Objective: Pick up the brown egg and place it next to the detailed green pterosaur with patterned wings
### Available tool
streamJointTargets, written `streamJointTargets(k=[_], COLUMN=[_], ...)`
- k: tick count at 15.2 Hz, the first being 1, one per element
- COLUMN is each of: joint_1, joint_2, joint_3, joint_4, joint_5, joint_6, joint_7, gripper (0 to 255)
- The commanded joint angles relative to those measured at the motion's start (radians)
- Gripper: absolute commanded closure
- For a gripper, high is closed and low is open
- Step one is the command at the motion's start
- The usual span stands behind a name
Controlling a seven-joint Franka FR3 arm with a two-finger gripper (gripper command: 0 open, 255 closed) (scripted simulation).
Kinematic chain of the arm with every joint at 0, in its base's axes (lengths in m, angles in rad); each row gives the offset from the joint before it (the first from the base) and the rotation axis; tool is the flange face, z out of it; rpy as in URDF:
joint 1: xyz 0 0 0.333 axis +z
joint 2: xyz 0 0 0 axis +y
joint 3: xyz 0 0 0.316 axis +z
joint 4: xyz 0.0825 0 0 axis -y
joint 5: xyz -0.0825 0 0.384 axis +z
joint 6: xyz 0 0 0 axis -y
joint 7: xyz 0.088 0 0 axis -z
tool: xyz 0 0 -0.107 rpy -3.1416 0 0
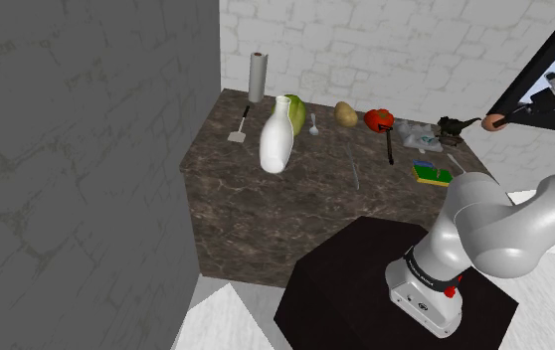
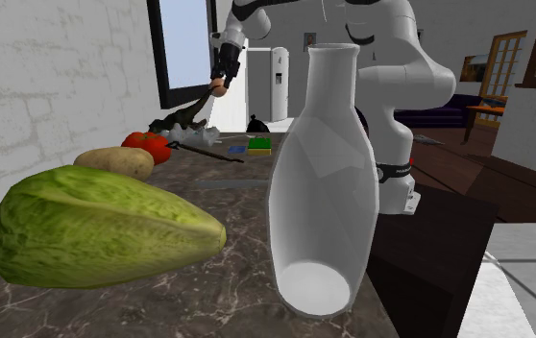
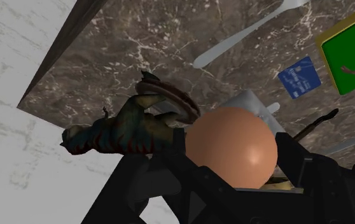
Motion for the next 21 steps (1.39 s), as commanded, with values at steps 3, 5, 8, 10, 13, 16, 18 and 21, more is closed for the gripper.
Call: streamJointTargets(k=[3, 5, 8, 10, 13, 16, 18, 21], joint_1=[0.000, 0.000, 0.002, 0.004, 0.009, 0.015, 0.020, 0.028], joint_2=[-0.014, -0.021, -0.033, -0.042, -0.055, -0.070, -0.080, -0.095], joint_3=[-0.015, -0.023, -0.037, -0.047, -0.063, -0.080, -0.092, -0.111], joint_4=[-0.037, -0.055, -0.079, -0.094, -0.115, -0.134, -0.145, -0.160], joint_5=[-0.012, -0.019, -0.030, -0.037, -0.049, -0.062, -0.070, -0.083], joint_6=[0.043, 0.063, 0.094, 0.114, 0.144, 0.173, 0.192, 0.220], joint_7=[-0.007, -0.011, -0.016, -0.019, -0.024, -0.028, -0.031, -0.035], gripper=[255, 255, 255, 255, 255, 255, 255, 255])
